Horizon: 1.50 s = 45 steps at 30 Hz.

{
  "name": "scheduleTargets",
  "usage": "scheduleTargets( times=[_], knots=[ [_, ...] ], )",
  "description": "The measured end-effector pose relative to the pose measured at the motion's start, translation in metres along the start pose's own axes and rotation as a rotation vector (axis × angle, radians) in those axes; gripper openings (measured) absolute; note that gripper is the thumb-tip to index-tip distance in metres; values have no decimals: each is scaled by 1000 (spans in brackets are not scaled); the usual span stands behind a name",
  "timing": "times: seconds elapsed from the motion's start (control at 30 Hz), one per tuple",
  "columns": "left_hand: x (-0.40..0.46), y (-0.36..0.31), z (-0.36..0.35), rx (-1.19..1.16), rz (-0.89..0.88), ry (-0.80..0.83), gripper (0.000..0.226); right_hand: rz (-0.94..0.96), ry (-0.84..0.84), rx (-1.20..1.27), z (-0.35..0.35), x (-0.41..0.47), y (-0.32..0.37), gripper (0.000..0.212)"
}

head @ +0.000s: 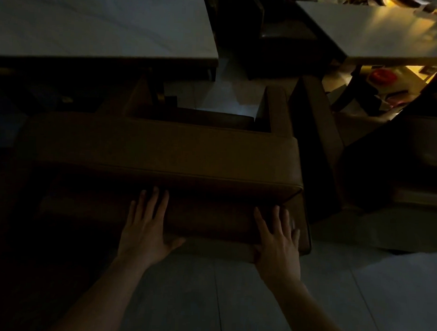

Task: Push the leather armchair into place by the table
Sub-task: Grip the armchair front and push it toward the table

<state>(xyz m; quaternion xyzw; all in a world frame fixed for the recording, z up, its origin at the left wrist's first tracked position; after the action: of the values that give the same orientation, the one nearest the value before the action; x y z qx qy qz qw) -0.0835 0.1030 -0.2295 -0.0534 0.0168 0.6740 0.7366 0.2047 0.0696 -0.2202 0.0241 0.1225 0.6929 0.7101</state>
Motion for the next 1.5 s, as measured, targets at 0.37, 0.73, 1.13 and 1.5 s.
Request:
scheduleTargets(
  times=[0.37,0.73,1.13,1.5],
  knots=[
    [-1,-5,2,38,48,-59,107,9,-47,-24,-2,5,-5,81],
    [-5,-17,2,29,57,-81,104,23,-68,-36,3,3,-18,88],
    [-29,-41,-7,18,110,7,106,13,-25,-87,3,-10,-46,108],
    [-34,-46,2,19,105,-6,95,46,-18,-45,16,-15,-44,79]
  ],
)
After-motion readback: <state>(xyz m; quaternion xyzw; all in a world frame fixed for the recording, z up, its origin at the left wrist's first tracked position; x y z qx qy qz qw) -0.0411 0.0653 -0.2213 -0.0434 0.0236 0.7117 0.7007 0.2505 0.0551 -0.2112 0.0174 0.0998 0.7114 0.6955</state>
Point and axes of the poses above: each hand's wrist, its own x-axis towards the middle knuckle, its own z-axis out of the back of the hand, y = z × x, the point moved 9 cm from there along x, towards the middle knuckle, and after that the axes turned 3 degrees about x, right-handed, at the moved point
